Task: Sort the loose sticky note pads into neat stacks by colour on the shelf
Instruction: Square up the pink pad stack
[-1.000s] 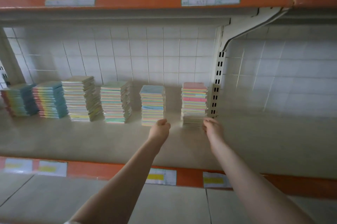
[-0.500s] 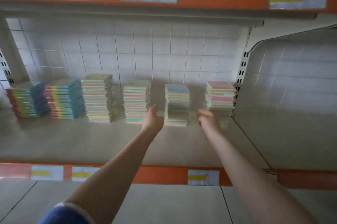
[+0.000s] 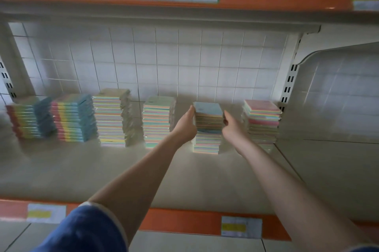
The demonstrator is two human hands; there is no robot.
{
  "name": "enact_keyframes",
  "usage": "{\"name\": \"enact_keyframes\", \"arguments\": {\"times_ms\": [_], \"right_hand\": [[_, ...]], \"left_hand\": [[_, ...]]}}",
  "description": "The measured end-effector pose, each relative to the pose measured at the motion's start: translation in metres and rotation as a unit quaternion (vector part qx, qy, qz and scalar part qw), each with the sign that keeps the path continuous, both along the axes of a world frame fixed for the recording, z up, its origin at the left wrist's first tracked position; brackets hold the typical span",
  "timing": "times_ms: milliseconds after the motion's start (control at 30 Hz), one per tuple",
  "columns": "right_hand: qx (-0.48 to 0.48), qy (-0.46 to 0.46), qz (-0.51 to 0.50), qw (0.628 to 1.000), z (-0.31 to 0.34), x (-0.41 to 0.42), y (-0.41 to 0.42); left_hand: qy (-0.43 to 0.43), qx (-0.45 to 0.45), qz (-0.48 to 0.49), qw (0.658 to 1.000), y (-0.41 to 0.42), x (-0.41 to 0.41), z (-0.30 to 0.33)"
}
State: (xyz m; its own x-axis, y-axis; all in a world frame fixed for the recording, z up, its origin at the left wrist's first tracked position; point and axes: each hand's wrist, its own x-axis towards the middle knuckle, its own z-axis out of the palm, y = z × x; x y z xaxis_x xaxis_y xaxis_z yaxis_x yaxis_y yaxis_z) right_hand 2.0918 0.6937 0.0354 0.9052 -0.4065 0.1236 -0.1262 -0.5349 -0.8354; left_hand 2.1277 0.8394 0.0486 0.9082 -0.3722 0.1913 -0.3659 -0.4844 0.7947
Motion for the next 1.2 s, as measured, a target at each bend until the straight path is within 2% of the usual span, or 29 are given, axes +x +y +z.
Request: {"name": "enact_keyframes", "arguments": {"times_ms": [833,1033,1100,1200], "right_hand": [[-0.035,-0.025,0.0,0.999,-0.001,0.005,-0.005],[-0.023,0.028,-0.027,0.999,-0.007,-0.003,-0.004],[-0.018,0.049,-0.019,0.998,-0.014,-0.004,-0.004],[-0.018,0.061,-0.001,0.998,-0.022,-0.003,-0.006]], "left_hand": [[0.024,-0.041,-0.043,0.998,-0.013,0.021,-0.013],[0.057,-0.073,-0.004,0.996,-0.008,0.025,-0.023],[0.08,-0.053,0.021,0.995,-0.003,0.026,-0.03],[0.081,-0.028,0.007,0.996,0.002,0.029,-0.048]]}}
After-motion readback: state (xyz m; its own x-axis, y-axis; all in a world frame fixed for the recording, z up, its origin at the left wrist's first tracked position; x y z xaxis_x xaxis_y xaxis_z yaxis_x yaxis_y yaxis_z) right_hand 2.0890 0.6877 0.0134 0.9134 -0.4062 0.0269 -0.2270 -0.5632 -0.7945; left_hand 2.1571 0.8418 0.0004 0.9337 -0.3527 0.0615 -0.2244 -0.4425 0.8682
